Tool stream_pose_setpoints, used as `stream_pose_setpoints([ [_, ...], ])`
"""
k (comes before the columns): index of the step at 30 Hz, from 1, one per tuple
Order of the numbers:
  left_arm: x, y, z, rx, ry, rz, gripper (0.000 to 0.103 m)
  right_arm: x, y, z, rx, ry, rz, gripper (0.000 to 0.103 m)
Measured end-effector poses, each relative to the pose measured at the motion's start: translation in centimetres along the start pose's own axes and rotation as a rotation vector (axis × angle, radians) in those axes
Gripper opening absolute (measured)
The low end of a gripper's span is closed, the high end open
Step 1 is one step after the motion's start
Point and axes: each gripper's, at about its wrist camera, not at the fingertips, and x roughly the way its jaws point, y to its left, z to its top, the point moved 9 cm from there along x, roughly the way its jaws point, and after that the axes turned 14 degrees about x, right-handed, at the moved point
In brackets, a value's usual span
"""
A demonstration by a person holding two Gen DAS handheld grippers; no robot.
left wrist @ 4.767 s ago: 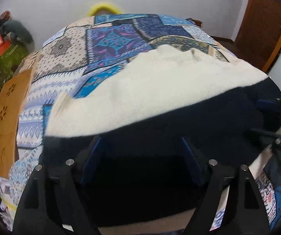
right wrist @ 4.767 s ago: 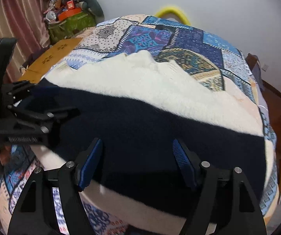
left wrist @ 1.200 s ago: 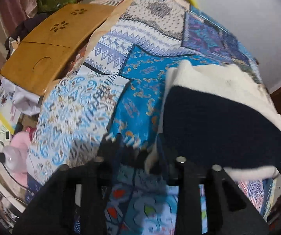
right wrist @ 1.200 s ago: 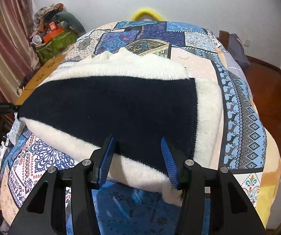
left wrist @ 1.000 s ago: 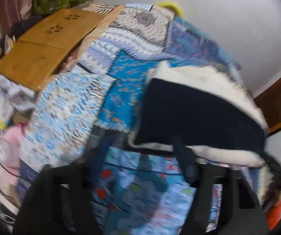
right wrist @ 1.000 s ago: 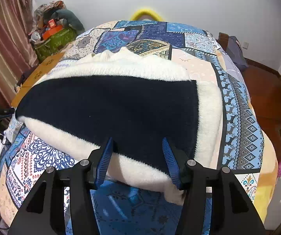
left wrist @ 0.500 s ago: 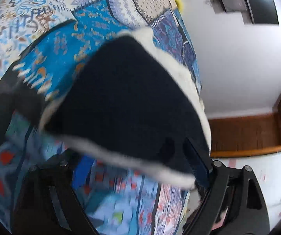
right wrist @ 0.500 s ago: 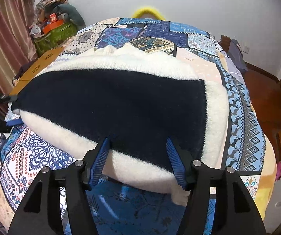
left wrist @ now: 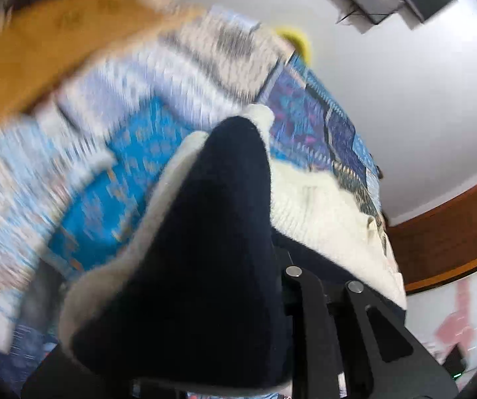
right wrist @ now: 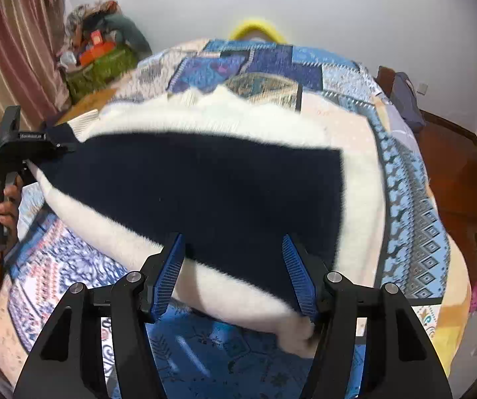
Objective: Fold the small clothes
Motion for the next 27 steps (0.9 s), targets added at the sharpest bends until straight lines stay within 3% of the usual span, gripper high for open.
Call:
stream_pose_setpoints([
  [5, -6.0, -2.0, 4.7, 0.136, -0.137, 0.15, 0.021, -1.1, -1.0, 1.3, 0.0, -0.039, -0.035, 0.057],
  [9, -7.3, -6.6, 6.2, 0.275, -0.162, 0.185, 0.02, 0.6, -1.9, 1.0, 0.048, 0.019, -0.018, 0.057],
  [13, -7.2, -13.3, 5.9, 0.411, -0.183, 0.159, 0.02, 2.8, -1.7, -0.5, 0.035, 0.083, -0.02, 0.05],
  [21, -3.0, -25.6, 1.6, 0.649, -0.183, 0.068, 0.02, 1.9, -2.6, -0.4, 0.082, 0.089, 0.02, 0.05],
  [27, 1.8, -27.9, -5.2, 0.806, -0.041, 0.049, 0.021, 1.0, -2.7, -0.8, 0.092, 0.079, 0.036, 0.05],
])
